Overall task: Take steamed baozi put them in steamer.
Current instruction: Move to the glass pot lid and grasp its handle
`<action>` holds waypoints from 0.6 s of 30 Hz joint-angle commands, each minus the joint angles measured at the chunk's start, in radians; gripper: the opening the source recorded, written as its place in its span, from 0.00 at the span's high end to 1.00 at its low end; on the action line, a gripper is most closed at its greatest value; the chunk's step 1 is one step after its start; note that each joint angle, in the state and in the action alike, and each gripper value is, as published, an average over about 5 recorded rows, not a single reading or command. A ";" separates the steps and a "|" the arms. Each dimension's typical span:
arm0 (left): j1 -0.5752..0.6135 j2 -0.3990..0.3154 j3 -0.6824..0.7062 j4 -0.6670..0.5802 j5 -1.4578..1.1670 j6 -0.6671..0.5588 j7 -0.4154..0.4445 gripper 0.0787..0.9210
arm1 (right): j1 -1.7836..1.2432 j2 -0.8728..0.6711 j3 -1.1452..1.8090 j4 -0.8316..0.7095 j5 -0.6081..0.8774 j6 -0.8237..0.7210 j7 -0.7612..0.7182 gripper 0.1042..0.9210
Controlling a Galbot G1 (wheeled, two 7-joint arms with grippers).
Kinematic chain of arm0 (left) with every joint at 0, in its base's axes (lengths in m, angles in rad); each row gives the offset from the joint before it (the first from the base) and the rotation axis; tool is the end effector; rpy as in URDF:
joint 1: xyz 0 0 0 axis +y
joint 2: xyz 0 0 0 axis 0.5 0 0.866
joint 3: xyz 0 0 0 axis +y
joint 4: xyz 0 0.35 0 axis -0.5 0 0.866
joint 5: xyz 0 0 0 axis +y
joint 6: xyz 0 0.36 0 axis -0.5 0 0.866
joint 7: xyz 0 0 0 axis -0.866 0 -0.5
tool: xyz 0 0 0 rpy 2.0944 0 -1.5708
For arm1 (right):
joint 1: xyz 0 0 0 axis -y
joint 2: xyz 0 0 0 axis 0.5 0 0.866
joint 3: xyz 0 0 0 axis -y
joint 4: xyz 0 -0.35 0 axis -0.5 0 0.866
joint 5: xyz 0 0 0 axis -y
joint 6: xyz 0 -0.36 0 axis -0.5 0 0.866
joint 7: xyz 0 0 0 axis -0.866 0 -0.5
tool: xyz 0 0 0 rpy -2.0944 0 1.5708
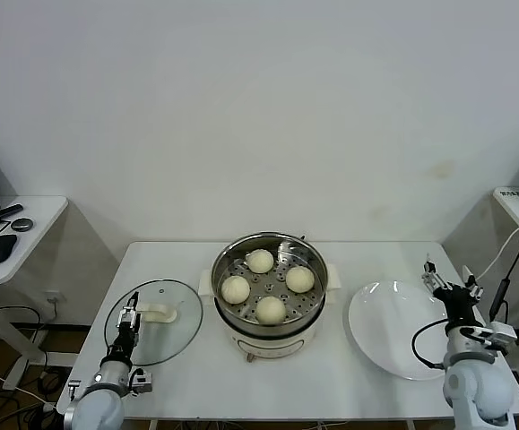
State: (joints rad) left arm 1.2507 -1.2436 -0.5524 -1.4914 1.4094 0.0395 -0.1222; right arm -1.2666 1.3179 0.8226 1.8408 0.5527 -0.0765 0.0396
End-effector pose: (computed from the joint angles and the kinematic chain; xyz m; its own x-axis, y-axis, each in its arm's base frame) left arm 0.2795 0.1315 -0.4203 -0.9874 -0.0711 0.1414 0.1518 -0.1719 0.9733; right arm 0.2757 -0.1625 -0.2872 -0.9728 0.2287 -0.0373 0.2129 0.9457 0.2456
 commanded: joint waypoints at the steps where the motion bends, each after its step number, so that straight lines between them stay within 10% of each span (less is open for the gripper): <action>1: -0.071 -0.004 0.012 0.078 -0.007 -0.003 -0.010 0.12 | -0.018 0.008 0.019 0.009 0.000 0.002 0.004 0.12; 18: -0.193 0.012 0.037 0.238 -0.060 -0.031 -0.070 0.12 | -0.071 0.006 0.051 0.023 -0.002 0.008 0.011 0.12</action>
State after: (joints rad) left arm 1.1195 -1.2379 -0.5223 -1.3462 1.3705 0.0217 -0.1612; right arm -1.3239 1.3226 0.8669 1.8609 0.5521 -0.0696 0.0497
